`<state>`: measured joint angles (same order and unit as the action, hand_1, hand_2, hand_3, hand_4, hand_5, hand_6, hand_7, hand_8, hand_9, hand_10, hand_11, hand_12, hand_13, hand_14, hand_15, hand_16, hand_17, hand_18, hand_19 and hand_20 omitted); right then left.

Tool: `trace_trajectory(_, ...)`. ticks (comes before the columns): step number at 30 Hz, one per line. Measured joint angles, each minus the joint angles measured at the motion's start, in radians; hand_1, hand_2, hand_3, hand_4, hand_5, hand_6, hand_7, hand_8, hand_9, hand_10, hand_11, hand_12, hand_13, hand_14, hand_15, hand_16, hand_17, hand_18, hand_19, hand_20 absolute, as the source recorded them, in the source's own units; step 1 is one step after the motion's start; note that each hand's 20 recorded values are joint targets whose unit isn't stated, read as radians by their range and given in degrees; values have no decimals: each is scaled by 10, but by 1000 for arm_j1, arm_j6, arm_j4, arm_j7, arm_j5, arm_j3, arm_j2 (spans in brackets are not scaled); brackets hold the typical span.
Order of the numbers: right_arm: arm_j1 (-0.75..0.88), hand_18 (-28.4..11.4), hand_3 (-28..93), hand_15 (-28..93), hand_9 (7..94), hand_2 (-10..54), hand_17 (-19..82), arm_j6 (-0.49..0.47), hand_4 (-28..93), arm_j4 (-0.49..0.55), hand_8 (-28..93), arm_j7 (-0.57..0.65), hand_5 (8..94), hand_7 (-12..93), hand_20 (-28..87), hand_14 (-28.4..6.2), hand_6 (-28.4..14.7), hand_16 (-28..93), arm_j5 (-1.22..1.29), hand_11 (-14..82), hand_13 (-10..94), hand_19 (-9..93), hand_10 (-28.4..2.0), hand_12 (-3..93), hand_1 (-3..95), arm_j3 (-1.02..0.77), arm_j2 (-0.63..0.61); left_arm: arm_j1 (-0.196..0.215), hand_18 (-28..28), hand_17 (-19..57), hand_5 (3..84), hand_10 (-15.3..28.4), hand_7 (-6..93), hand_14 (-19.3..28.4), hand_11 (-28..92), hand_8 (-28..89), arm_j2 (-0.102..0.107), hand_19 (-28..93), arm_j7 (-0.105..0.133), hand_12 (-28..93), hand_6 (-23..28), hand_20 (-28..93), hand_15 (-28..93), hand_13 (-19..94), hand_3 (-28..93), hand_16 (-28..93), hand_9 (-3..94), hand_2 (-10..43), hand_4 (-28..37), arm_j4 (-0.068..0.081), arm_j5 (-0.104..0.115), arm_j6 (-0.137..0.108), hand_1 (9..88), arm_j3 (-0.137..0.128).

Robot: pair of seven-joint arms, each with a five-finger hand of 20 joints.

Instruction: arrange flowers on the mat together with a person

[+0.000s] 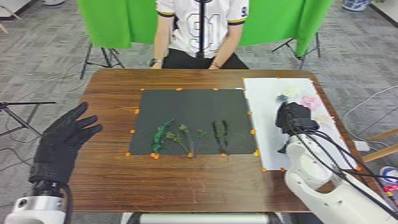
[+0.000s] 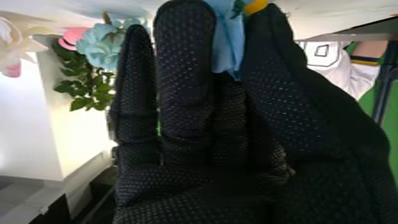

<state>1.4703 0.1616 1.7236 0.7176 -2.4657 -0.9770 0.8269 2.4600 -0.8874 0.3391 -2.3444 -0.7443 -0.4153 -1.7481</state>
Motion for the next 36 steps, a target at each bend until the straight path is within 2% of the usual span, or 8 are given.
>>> trace_trajectory(5, 2, -118, 634, 463, 898, -95, 374, 46, -283, 1, 0, 4, 815, 242, 85, 17, 52, 310, -14, 119, 812, 734, -37, 366, 625, 8, -6, 1, 222, -89, 355, 193, 145, 265, 278, -103, 3, 512, 1, 96, 71, 110, 570, 248, 801, -113, 344, 51, -283, -7, 0, 0, 213, -4)
trace_trajectory(9, -3, -109, 637, 472, 899, -95, 356, 139, -283, 28, 1, 4, 819, 240, 75, 17, 50, 310, -13, 121, 808, 715, -40, 371, 628, 28, -10, 3, 222, -89, 355, 193, 145, 265, 279, -103, 9, 513, 3, 97, 70, 111, 570, 247, 801, -113, 344, 51, -283, -19, -6, 1, 213, -13)
trace_trajectory(13, -78, -109, 642, 477, 899, -95, 349, 217, -283, 74, 2, -11, 820, 240, 76, 17, 49, 310, 17, 121, 807, 716, -41, 373, 626, 135, -8, -3, 223, -89, 355, 192, 145, 265, 281, -103, 20, 514, 8, 97, 71, 112, 570, 247, 800, -114, 344, 51, -283, -28, -11, 6, 213, -13)
trace_trajectory(17, -215, -111, 647, 485, 899, -95, 345, 233, -283, 79, 5, -103, 818, 242, 79, 17, 50, 308, 131, 122, 806, 718, -39, 373, 623, 268, 35, -19, 224, -88, 355, 192, 145, 266, 280, -103, 34, 517, 15, 96, 71, 113, 571, 248, 801, -113, 343, 51, -283, -31, -11, 10, 213, -12)
trace_trajectory(21, -368, -112, 655, 490, 897, -95, 343, 210, -283, 5, 6, -227, 816, 245, 83, 17, 51, 305, 208, 125, 805, 721, -37, 375, 614, 391, 139, -34, 225, -88, 355, 192, 145, 266, 279, -103, 44, 520, 27, 97, 70, 115, 574, 250, 801, -113, 345, 51, -283, -31, -2, 12, 212, -10)
trace_trajectory(25, -489, -113, 656, 496, 897, -95, 340, 114, -283, -91, 3, -283, 813, 250, 88, 18, 52, 303, 213, 125, 803, 726, -37, 375, 613, 473, 269, -62, 226, -87, 355, 194, 146, 266, 281, -103, 61, 522, 48, 97, 70, 117, 577, 252, 801, -112, 347, 51, -283, -28, 23, 12, 212, 4)
trace_trajectory(28, -534, -114, 658, 500, 896, -95, 337, 57, -283, -130, 2, -292, 812, 251, 89, 16, 52, 303, 219, 126, 801, 728, -36, 376, 611, 491, 356, -92, 227, -87, 356, 193, 146, 267, 280, -104, 72, 522, 51, 98, 70, 117, 579, 252, 801, -113, 347, 51, -283, -20, 29, 12, 212, 13)
trace_trajectory(36, -606, -114, 649, 510, 889, -95, 328, 56, -283, -153, -12, -286, 793, 254, 96, 16, 59, 296, 252, 126, 796, 733, -35, 375, 614, 670, 457, -179, 228, -86, 357, 192, 144, 268, 280, -103, 101, 523, 47, 98, 71, 118, 580, 254, 803, -114, 348, 50, -283, 3, 29, 13, 212, 52)
